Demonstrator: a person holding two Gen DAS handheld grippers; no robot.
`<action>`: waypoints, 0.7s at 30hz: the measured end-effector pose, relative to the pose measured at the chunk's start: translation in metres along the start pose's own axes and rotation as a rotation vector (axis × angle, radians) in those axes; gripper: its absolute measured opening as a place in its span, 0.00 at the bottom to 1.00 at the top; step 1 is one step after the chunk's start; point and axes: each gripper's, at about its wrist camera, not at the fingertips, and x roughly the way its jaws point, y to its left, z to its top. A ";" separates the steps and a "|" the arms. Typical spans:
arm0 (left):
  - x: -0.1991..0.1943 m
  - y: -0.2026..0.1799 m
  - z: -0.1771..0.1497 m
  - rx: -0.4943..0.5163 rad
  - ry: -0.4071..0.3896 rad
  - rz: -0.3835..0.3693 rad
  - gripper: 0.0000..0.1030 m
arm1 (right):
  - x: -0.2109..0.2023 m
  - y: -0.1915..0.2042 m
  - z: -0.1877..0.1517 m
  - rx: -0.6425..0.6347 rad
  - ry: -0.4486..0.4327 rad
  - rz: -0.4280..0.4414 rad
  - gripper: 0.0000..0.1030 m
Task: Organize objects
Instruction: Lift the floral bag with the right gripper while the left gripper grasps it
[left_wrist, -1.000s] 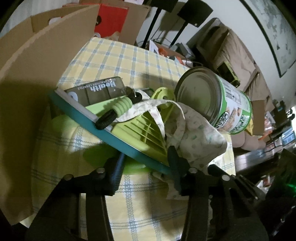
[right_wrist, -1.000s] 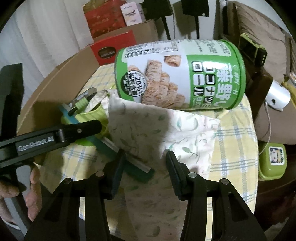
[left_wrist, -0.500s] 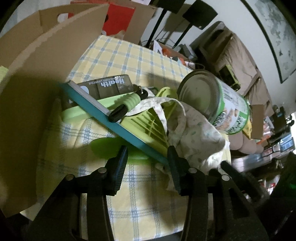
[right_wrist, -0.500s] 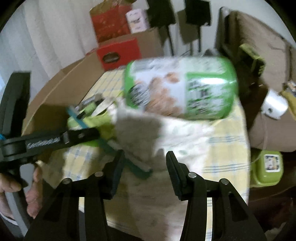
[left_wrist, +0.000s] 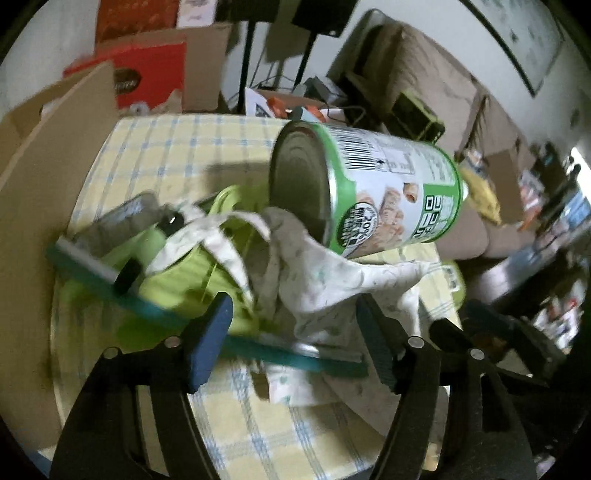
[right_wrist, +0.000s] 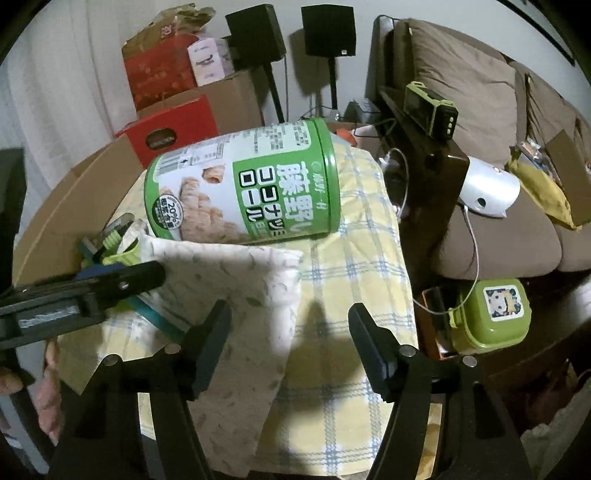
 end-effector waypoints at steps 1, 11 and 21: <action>0.002 -0.004 0.000 0.013 0.002 0.013 0.61 | 0.001 0.001 0.000 0.003 0.001 -0.001 0.65; -0.005 -0.025 -0.003 0.087 -0.049 0.034 0.01 | 0.000 -0.007 -0.001 0.030 -0.001 -0.006 0.65; -0.078 -0.029 0.015 0.093 -0.175 -0.061 0.01 | -0.008 -0.017 0.002 0.058 -0.020 -0.007 0.65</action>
